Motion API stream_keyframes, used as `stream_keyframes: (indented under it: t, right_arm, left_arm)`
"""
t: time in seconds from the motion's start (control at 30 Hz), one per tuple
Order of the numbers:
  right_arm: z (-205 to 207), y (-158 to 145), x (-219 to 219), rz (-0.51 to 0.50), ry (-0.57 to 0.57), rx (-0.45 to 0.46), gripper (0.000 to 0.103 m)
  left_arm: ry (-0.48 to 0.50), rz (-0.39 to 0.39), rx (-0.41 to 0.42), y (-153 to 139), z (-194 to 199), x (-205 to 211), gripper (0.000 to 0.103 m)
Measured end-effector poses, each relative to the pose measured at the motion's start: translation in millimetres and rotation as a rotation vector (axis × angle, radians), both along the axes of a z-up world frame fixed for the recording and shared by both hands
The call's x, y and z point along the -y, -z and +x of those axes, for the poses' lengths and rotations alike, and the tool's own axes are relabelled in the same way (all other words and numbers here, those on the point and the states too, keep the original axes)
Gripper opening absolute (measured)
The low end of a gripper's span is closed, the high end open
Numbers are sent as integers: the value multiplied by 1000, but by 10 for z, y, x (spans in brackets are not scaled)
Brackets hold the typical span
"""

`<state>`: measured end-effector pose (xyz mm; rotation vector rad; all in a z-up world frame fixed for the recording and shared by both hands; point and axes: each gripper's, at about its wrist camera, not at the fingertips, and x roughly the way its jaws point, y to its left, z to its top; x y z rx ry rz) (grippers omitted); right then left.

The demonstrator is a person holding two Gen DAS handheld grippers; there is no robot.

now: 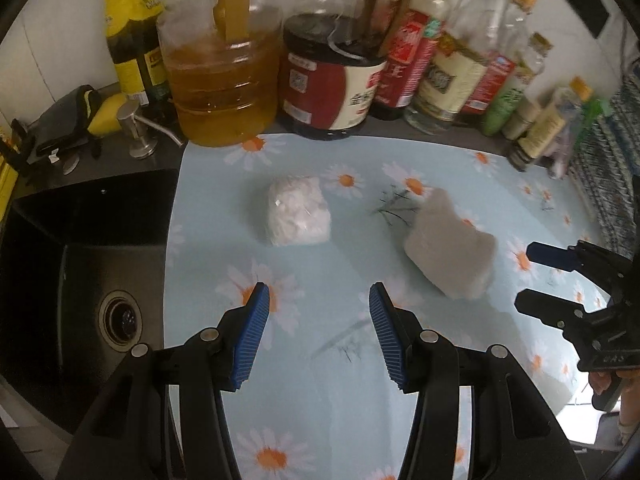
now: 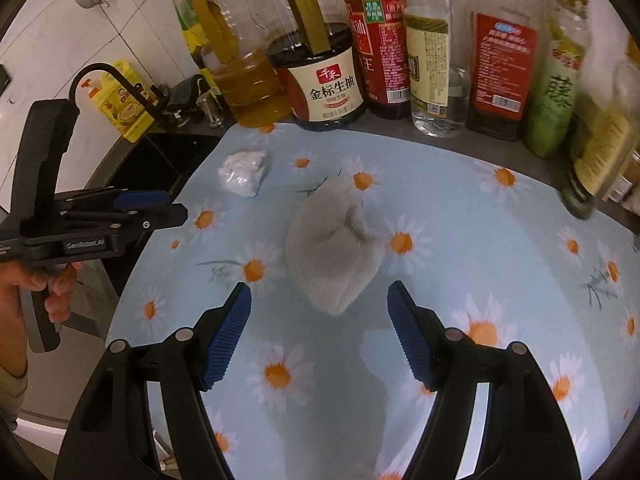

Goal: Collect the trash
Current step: 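Grasp the bag of white tissues with the left tool while the right tool grasps the white cloth, then carry both held items down over the black bin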

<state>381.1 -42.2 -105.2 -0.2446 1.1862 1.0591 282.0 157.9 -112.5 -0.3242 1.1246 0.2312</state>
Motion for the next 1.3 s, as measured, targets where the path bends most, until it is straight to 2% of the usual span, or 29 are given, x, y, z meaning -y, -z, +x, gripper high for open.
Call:
stream_keyframes:
  t: [0.03,0.07,0.33,0.53,0.6,0.7,0.73,0.8,1.07,1.3]
  right_arm:
    - [48,45,-28,-1,-2,-6,70]
    - [86,82,-50,0,-4,-13,70]
    - [360,383,-173,-8,-9,-75,70]
    - [403,415,-254,5,-42,-93,57]
    - [409,432,-282,0,-51,-94,50]
    - [412,457,-311,-4,-63,-99,41]
    - [402,451,-313,-3,-70,-91,40]
    - [382,439,-321,0,-78,-82,35]
    - [354,371,-328,9,-82,-58,25]
    - [294,265,-260,20,-78,-33,24]
  left_arm:
    - [-5,-1,-6,26,44,-22,58]
    - [-9,-2,-11,58,104,-53,60]
    - [-20,7,-60,303,484,-211,61]
    - [-39,6,-87,420,645,-304,61]
    - [-38,11,-90,438,673,-310,61]
    - [-38,22,-103,474,706,-332,59]
    - [-39,22,-103,478,708,-342,53]
    - [-37,24,-108,489,710,-353,48]
    - [-22,29,-97,459,722,-361,46]
    - [-9,35,-75,294,642,-240,46]
